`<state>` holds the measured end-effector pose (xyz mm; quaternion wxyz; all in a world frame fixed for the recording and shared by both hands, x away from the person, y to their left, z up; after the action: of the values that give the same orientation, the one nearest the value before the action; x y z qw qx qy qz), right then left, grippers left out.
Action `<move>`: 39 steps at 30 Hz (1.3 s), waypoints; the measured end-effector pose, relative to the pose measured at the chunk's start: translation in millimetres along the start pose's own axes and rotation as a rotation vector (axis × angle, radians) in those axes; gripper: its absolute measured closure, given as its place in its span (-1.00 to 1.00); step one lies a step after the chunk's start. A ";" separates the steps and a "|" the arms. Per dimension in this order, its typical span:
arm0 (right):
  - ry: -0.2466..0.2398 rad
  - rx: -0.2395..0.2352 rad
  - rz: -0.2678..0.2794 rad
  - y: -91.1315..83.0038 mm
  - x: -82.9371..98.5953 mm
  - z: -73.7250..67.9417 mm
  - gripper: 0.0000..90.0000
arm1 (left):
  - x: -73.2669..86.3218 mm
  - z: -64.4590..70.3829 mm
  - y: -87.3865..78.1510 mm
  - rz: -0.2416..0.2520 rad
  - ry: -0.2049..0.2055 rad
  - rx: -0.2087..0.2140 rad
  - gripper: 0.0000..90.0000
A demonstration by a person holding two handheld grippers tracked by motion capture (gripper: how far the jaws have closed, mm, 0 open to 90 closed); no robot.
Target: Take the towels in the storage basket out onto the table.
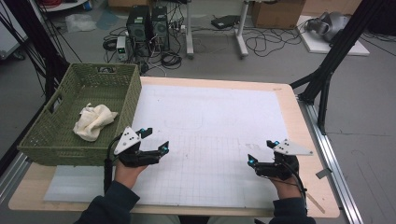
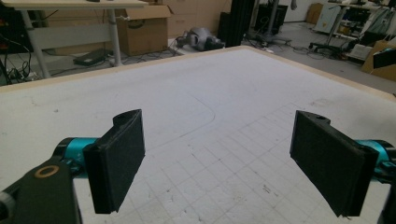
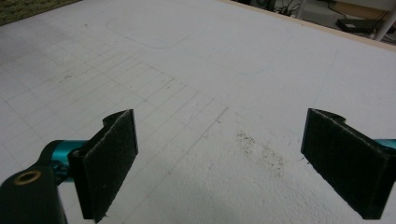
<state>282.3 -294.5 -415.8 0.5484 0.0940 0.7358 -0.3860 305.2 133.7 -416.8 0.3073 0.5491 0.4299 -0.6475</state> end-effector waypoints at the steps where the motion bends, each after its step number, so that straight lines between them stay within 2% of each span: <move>1: 0.000 0.002 0.000 0.6 -0.2 0.1 -0.78 | 0.0 0.0 0.0 0.000 0.000 0.000 -0.60; 10: 0.000 -0.014 -0.005 3.2 1.6 1.3 -0.78 | 0.5 2.1 3.4 -0.008 -0.005 0.012 -0.60; 14: 0.013 -0.025 -0.004 2.5 0.7 1.9 -0.78 | 1.2 2.5 2.6 -0.010 0.001 0.013 -0.59; 17: 0.027 -0.034 -0.002 2.3 1.1 0.0 -0.78 | 0.1 0.5 -0.1 -0.011 -0.009 0.012 -0.58; 23: -0.019 -0.024 -0.008 2.3 -2.3 -5.8 -0.78 | -3.7 3.4 -2.3 -0.026 -0.005 0.042 -0.60; 26: -0.024 -0.023 -0.007 4.1 -3.2 -6.2 -0.78 | -11.3 4.0 -5.4 -0.015 0.000 0.056 -0.60; 29: -0.024 -0.031 -0.012 6.9 -3.2 -5.9 -0.78 | -26.3 1.2 -12.3 0.022 -0.008 0.058 -0.60; 34: -0.021 -0.031 -0.014 7.4 -3.3 -6.2 -0.78 | -38.3 -2.5 -16.1 0.033 -0.019 0.087 -0.61; 37: -0.019 -0.036 -0.014 7.8 -2.7 -6.5 -0.78 | -49.9 -7.3 -19.4 0.066 -0.014 0.098 -0.62; 39: -0.018 -0.035 -0.015 7.9 -2.9 -6.4 -0.78 | -60.5 -12.6 -21.1 0.062 -0.011 0.098 -0.62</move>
<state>283.1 -284.0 -416.2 0.5537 0.0750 0.7382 -0.3780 305.0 149.8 -353.6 0.3023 0.5729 0.3788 -0.6610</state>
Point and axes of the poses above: each handheld gripper's, and its own axes: y roughly forward along the jaws, x roughly out of its underside, z roughly to its right, the point moved 2 cm from there along y, roughly forward along the jaws, and after that the axes turned 15 degrees about -x, right-handed, at the moved point
